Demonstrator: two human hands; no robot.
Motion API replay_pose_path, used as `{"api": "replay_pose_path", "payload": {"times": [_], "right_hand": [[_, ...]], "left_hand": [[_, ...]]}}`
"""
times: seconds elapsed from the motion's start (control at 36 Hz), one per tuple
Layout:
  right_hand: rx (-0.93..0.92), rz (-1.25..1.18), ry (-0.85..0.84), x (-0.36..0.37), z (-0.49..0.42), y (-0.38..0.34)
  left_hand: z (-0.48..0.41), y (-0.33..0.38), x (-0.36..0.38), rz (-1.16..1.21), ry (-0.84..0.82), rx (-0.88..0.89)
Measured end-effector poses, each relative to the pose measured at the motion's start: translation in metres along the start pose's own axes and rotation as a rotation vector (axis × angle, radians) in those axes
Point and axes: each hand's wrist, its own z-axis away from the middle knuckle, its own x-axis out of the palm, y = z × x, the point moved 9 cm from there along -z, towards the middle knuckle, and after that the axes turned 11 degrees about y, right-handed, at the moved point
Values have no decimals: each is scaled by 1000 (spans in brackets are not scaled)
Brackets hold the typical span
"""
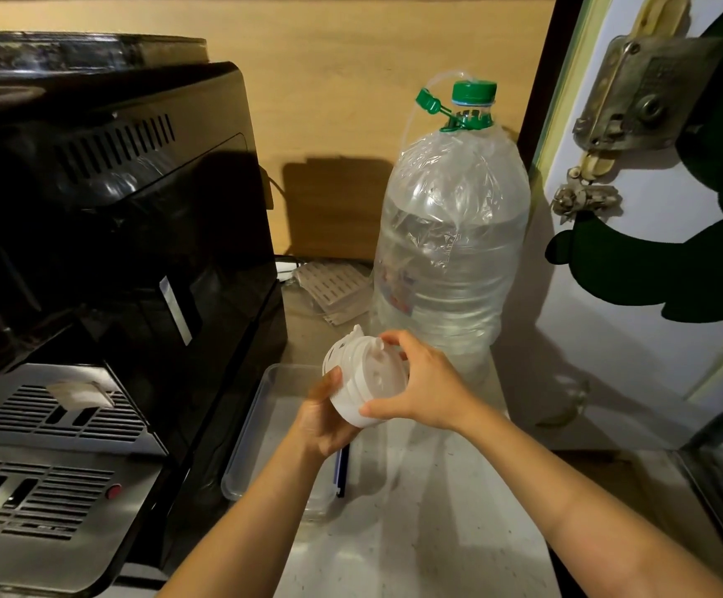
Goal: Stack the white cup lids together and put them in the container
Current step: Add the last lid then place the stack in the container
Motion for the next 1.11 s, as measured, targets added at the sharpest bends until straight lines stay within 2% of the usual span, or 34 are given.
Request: {"api": "replay_pose_path", "payload": {"times": [0.44,0.69,0.97,1.11], "right_hand": [[28,-45,-8,3,-2,0],[64,-86,3,7,-2,5],[108,-155,-1,15,-2,5],[96,-154,-35,25,-4,6]], "left_hand": [[1,3,-5,-5,21,23],[2,2,-3,-126,-24,31],[0,2,-20,-57,89,16],[5,6,-26,-108,140,7]]}}
